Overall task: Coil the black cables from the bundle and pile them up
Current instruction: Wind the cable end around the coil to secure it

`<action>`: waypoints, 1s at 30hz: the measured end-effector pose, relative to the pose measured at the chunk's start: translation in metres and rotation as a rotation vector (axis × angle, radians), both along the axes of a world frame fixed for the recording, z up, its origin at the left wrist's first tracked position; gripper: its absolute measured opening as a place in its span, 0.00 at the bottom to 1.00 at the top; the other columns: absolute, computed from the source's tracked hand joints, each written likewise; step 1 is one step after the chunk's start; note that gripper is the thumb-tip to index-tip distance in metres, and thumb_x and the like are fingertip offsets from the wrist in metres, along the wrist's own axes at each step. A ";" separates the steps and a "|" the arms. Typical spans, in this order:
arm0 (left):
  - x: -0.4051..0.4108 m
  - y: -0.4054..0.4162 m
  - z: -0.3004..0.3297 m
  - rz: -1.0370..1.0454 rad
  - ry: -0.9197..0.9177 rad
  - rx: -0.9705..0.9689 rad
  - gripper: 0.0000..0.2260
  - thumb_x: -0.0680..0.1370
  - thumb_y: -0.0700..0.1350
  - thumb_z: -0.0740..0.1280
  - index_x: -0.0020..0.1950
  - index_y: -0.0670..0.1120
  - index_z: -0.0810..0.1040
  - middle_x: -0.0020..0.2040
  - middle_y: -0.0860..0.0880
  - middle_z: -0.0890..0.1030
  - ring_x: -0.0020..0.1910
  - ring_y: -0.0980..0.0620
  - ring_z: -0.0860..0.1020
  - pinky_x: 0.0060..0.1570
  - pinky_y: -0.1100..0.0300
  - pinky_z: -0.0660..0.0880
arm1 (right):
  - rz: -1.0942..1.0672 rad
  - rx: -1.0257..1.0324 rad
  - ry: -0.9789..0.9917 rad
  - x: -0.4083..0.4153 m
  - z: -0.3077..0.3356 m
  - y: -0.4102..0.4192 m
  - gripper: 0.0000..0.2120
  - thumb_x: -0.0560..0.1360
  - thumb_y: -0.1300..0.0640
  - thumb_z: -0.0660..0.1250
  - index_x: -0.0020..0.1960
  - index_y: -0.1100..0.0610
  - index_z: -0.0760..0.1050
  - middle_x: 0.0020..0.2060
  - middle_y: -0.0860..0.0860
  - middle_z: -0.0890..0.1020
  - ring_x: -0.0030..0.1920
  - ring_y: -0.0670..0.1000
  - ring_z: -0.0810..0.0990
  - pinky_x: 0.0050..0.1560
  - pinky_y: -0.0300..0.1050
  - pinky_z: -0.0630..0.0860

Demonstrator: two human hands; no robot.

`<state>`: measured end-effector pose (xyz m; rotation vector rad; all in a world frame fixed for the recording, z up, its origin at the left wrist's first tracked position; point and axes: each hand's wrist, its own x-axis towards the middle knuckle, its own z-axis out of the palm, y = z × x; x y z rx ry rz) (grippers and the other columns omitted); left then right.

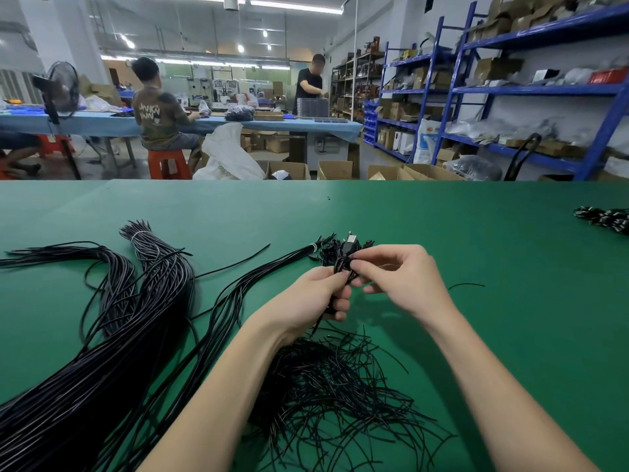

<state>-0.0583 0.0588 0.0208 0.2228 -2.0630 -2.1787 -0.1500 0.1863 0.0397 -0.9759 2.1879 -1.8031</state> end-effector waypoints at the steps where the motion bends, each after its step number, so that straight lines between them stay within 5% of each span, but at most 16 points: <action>1: 0.000 0.000 0.000 -0.009 0.000 -0.009 0.07 0.86 0.43 0.55 0.54 0.42 0.69 0.31 0.55 0.68 0.30 0.56 0.66 0.33 0.63 0.69 | -0.036 0.006 0.040 -0.001 -0.002 0.000 0.03 0.75 0.62 0.75 0.45 0.55 0.86 0.34 0.54 0.87 0.36 0.53 0.87 0.38 0.40 0.83; 8: 0.000 0.002 -0.003 -0.050 0.007 -0.032 0.08 0.87 0.43 0.55 0.54 0.42 0.71 0.32 0.54 0.67 0.30 0.56 0.66 0.35 0.61 0.67 | -0.133 -0.096 -0.088 -0.001 -0.013 -0.005 0.04 0.75 0.58 0.76 0.43 0.51 0.87 0.32 0.53 0.86 0.33 0.50 0.84 0.37 0.41 0.81; 12: -0.001 0.000 -0.005 -0.041 -0.002 0.007 0.08 0.86 0.42 0.55 0.52 0.42 0.72 0.32 0.54 0.69 0.31 0.55 0.68 0.37 0.60 0.70 | -0.096 -0.031 -0.022 -0.003 -0.014 -0.006 0.02 0.75 0.52 0.76 0.46 0.48 0.87 0.38 0.45 0.88 0.39 0.44 0.85 0.42 0.43 0.80; 14: -0.001 0.001 -0.006 -0.046 -0.008 0.024 0.08 0.86 0.42 0.55 0.52 0.43 0.72 0.32 0.54 0.69 0.30 0.55 0.68 0.36 0.60 0.71 | -0.112 0.029 0.001 -0.001 -0.015 -0.007 0.04 0.74 0.46 0.75 0.46 0.45 0.87 0.36 0.42 0.87 0.40 0.37 0.83 0.47 0.39 0.78; 16: -0.001 0.004 -0.006 -0.031 -0.019 -0.031 0.10 0.85 0.40 0.54 0.54 0.45 0.75 0.33 0.53 0.68 0.29 0.57 0.68 0.35 0.61 0.73 | -0.160 0.149 0.060 0.005 -0.017 -0.011 0.10 0.71 0.38 0.74 0.44 0.44 0.85 0.32 0.39 0.85 0.37 0.34 0.82 0.41 0.31 0.74; 22: -0.002 0.005 -0.009 -0.013 -0.049 -0.170 0.16 0.86 0.41 0.52 0.56 0.54 0.78 0.36 0.51 0.69 0.30 0.58 0.69 0.31 0.62 0.73 | -0.356 0.327 0.248 0.019 -0.019 -0.025 0.17 0.73 0.35 0.68 0.43 0.48 0.82 0.32 0.42 0.84 0.42 0.46 0.81 0.40 0.42 0.76; 27: -0.002 0.003 -0.011 -0.012 -0.066 -0.158 0.16 0.85 0.39 0.54 0.45 0.53 0.76 0.28 0.58 0.68 0.26 0.59 0.64 0.25 0.67 0.63 | -0.257 0.312 0.276 0.017 -0.019 -0.023 0.18 0.77 0.42 0.68 0.37 0.54 0.81 0.29 0.48 0.82 0.39 0.53 0.81 0.42 0.47 0.79; 30: -0.003 0.003 -0.009 -0.015 -0.062 -0.135 0.23 0.83 0.37 0.54 0.38 0.57 0.80 0.29 0.57 0.64 0.26 0.58 0.60 0.25 0.66 0.56 | -0.282 0.307 0.335 0.015 -0.021 -0.025 0.18 0.77 0.44 0.68 0.34 0.54 0.77 0.25 0.48 0.79 0.34 0.53 0.76 0.35 0.44 0.72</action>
